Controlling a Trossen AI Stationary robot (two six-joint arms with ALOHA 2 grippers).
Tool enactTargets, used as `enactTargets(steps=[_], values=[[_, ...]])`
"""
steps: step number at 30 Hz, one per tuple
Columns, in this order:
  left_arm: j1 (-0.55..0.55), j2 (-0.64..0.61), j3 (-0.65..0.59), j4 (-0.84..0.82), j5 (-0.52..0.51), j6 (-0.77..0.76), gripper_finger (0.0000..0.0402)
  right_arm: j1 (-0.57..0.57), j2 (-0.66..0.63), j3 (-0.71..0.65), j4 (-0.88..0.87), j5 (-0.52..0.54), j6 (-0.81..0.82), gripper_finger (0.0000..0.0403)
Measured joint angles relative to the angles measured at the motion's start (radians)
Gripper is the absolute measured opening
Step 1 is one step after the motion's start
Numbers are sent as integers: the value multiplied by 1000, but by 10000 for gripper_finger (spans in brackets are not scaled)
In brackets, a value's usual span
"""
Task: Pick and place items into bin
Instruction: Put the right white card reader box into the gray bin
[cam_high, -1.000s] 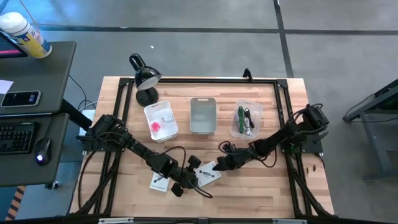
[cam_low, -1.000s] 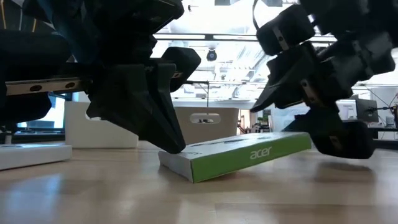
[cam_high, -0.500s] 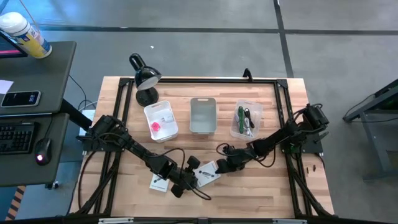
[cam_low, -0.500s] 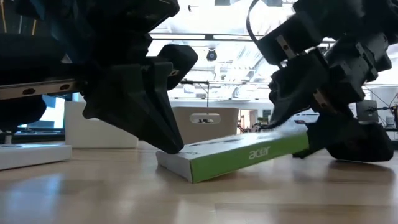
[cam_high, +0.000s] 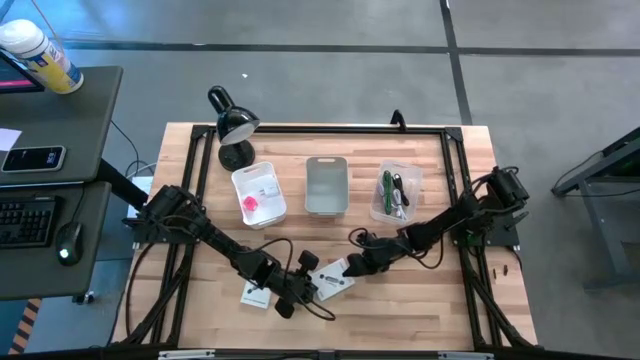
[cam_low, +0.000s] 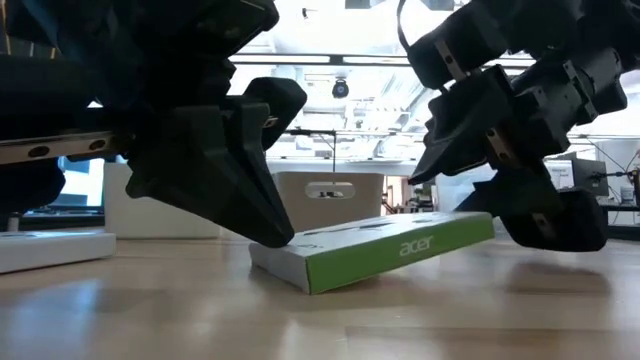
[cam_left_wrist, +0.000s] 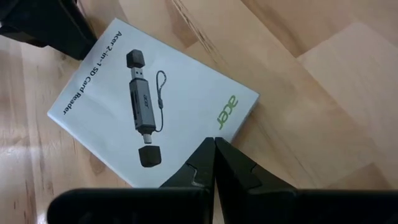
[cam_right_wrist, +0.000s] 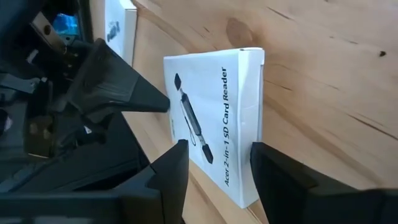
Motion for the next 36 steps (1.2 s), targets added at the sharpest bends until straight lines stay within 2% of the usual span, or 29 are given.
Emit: enactTargets(steps=[5, 13, 23, 28, 36], values=[[-6, 0, -1, 0, -4, 1, 0, 0, 0, 11, -34, -23, 3, 150], [-12, 0, -1, 1, -6, -15, 0, 0, 8, 13, -34, -59, 9, 157], [-16, 0, -1, 0, 7, -24, 0, 0, 75, 44, 15, -85, 8, 150], [-24, 0, -1, 1, -1, -25, 0, -3, 62, 38, 0, -124, 3, 158], [-40, 0, -1, 0, -17, -43, 0, -3, 56, 28, -6, -124, 4, 172]])
